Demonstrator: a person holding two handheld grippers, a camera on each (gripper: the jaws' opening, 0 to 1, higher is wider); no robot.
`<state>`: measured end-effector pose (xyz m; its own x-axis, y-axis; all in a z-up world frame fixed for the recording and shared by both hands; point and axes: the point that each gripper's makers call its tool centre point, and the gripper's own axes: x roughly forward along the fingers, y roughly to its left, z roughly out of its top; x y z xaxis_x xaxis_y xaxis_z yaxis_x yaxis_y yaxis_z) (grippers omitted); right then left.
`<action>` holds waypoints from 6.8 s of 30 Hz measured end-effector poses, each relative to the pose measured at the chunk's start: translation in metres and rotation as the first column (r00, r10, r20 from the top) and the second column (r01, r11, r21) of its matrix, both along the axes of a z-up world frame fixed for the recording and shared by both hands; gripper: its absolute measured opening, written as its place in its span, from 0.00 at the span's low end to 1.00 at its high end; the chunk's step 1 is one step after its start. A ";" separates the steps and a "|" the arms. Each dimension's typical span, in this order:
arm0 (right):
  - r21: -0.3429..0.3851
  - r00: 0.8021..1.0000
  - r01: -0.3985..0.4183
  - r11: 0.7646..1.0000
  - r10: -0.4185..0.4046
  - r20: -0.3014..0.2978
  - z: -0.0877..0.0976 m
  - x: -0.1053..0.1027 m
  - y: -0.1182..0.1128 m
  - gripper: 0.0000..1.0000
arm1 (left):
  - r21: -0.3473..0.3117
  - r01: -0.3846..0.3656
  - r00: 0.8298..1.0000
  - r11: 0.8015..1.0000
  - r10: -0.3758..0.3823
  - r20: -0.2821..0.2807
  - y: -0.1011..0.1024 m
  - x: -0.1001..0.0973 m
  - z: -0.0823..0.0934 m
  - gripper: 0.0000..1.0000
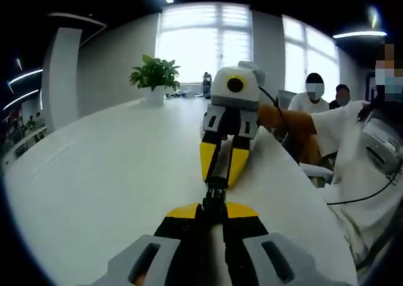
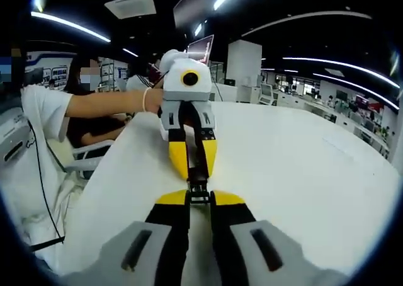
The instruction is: Snap the two parts of the plastic buckle together until the buckle closes and remains connected.
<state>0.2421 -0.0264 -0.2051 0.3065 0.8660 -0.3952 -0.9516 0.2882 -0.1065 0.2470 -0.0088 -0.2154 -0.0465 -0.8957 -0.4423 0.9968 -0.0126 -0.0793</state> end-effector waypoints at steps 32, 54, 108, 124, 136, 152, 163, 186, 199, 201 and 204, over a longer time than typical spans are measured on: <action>-0.014 0.998 -0.010 1.000 0.010 -0.054 -0.008 -0.002 0.000 0.26 | 0.019 -0.071 0.997 0.997 0.071 -0.028 -0.006 0.005 0.001 0.24; 0.028 0.998 0.023 0.999 -0.022 -0.053 -0.006 0.002 0.001 0.12 | -0.006 -0.042 0.999 0.999 0.042 0.019 -0.001 0.000 -0.001 0.12; 0.029 0.992 -0.119 0.993 0.120 -0.042 0.000 -0.017 0.000 0.16 | 0.063 0.008 1.000 0.998 -0.008 0.002 -0.007 -0.023 0.002 0.15; 0.032 0.993 -0.105 0.994 0.106 -0.043 -0.004 -0.015 -0.003 0.12 | -0.030 -0.147 0.983 0.989 0.150 0.108 -0.005 -0.015 0.023 0.37; 0.025 0.995 -0.100 0.995 0.100 -0.009 0.000 -0.012 -0.003 0.12 | -0.224 -0.313 0.930 0.923 0.345 0.125 0.021 -0.011 0.059 0.49; 0.060 0.994 -0.100 0.993 0.097 0.046 0.032 0.008 0.003 0.12 | -0.339 -0.471 0.846 0.814 0.526 0.089 0.054 -0.031 0.074 0.64; 0.096 0.996 -0.077 0.992 0.072 0.057 0.031 0.068 0.001 0.12 | -0.356 -0.519 0.815 0.777 0.576 0.070 0.055 -0.043 0.069 0.67; 0.068 1.000 -0.005 0.998 0.006 -0.003 0.008 0.159 -0.016 0.12 | -0.314 -0.672 0.704 0.670 0.711 0.010 0.066 -0.013 0.051 0.76; 0.030 0.999 -0.008 1.000 0.009 -0.034 -0.007 0.193 -0.013 0.12 | -0.306 -0.730 0.637 0.611 0.771 0.018 0.084 0.005 0.046 0.76; 0.027 0.999 -0.012 1.000 0.012 -0.032 -0.008 0.196 -0.012 0.12 | -0.291 -0.737 0.631 0.610 0.775 0.027 0.084 0.007 0.042 0.76; 0.026 0.999 -0.020 0.999 0.021 -0.030 -0.009 0.200 -0.011 0.12 | -0.277 -0.742 0.629 0.611 0.777 0.028 0.084 0.007 0.039 0.76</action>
<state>0.4421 -0.0371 -0.2142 0.2765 0.8820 -0.3815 -0.9601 0.2708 -0.0698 0.2540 0.0755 -0.1768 0.7379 -0.6511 -0.1777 0.6549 0.7544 -0.0443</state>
